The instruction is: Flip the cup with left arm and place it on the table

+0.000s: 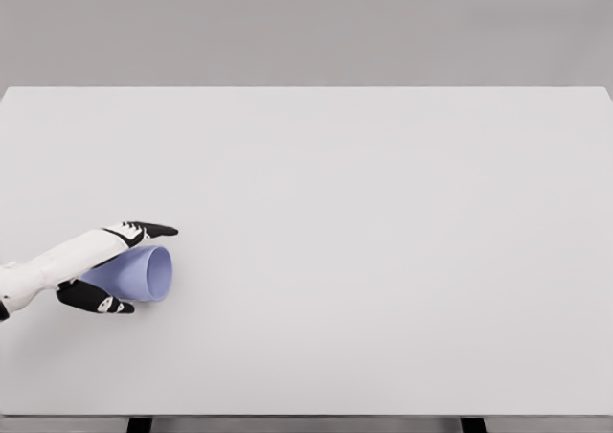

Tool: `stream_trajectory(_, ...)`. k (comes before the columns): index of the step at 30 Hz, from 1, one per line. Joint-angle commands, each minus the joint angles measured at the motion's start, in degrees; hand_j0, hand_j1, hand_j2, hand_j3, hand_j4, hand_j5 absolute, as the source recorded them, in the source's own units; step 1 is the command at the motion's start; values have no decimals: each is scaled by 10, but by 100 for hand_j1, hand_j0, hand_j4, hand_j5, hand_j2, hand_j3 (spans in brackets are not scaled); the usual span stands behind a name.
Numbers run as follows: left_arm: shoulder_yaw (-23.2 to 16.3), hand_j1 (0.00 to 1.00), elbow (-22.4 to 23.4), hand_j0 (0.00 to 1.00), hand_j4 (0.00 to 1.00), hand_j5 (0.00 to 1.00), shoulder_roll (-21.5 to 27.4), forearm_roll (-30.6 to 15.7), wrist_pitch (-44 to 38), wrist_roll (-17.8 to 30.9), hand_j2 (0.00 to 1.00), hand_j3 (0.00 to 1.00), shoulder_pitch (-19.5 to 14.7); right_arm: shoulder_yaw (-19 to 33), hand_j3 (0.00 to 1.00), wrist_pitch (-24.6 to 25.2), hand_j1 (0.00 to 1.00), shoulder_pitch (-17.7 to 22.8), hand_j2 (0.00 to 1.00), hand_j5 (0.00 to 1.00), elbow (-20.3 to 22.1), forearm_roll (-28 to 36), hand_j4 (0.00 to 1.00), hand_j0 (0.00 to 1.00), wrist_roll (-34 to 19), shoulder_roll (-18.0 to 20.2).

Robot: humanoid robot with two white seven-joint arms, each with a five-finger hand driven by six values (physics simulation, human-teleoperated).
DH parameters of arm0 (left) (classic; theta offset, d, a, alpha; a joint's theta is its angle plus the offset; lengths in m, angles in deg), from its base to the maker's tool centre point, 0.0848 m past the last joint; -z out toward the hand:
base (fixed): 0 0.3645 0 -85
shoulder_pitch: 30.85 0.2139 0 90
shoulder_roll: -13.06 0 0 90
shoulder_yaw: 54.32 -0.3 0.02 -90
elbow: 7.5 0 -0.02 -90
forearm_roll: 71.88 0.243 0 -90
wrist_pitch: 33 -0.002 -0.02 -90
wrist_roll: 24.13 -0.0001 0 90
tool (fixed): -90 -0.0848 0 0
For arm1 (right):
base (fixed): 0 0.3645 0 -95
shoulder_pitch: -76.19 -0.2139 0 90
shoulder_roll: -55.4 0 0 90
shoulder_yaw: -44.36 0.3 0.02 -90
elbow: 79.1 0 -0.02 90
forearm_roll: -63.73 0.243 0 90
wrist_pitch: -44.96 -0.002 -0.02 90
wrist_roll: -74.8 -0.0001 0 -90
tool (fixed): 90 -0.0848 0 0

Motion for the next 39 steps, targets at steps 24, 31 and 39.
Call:
stream_trajectory(24, -7, 47, 3, 47, 47, 47, 7, -134, 60, 4, 47, 47, -33, 0, 100, 0, 100, 0, 100, 100, 0, 0, 100, 100, 0, 0)
stream_trajectory(31, -7, 47, 34, 47, 47, 47, 9, -236, 128, 15, 47, 47, -37, 0, 100, 0, 100, 0, 100, 100, 0, 0, 100, 100, 0, 0)
stream_trajectory(39, -36, 48, 104, 48, 48, 48, -4, -314, 128, 109, 48, 48, -38, 0, 100, 0, 100, 0, 100, 100, 0, 0, 100, 100, 0, 0)
